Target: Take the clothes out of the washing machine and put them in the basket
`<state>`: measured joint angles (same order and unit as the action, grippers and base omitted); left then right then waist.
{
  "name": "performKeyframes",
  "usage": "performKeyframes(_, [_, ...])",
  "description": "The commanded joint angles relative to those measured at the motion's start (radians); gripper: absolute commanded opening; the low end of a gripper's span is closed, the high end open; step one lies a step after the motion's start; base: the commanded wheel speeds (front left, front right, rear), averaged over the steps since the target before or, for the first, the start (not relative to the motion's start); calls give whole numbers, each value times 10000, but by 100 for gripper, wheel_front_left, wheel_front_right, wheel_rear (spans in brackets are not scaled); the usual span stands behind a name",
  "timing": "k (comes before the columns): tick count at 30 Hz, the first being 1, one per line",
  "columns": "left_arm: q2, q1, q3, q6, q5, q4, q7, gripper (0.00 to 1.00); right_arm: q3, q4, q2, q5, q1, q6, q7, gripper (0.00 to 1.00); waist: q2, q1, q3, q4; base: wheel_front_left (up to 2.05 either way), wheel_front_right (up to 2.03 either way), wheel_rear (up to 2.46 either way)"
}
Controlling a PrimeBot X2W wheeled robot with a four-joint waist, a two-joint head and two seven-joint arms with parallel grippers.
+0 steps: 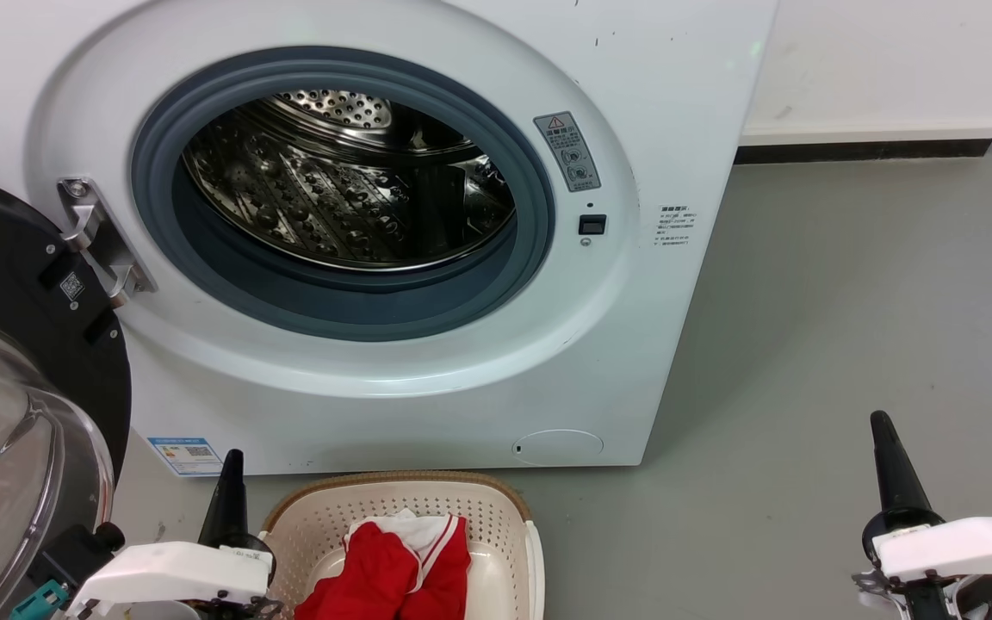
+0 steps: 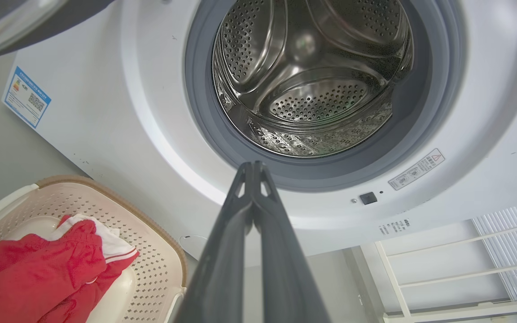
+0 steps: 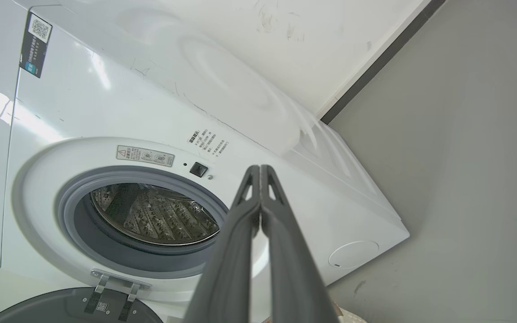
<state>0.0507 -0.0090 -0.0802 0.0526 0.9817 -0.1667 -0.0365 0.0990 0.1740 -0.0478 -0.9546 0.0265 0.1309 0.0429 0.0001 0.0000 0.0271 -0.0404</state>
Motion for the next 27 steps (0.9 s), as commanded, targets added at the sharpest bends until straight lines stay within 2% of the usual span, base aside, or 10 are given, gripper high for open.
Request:
performKeyframes(1, [9,-242,-58,56,250,44,69,0,23,-30,-75,-273,259,1,-68,0,-1,0,-4,6,0,0,0])
performKeyframes(27, [2,-629,-190,402,3017,-344,739,0,67,314,-78,-3172,552,0,-753,0,-1,0,-95,160,0,0,0])
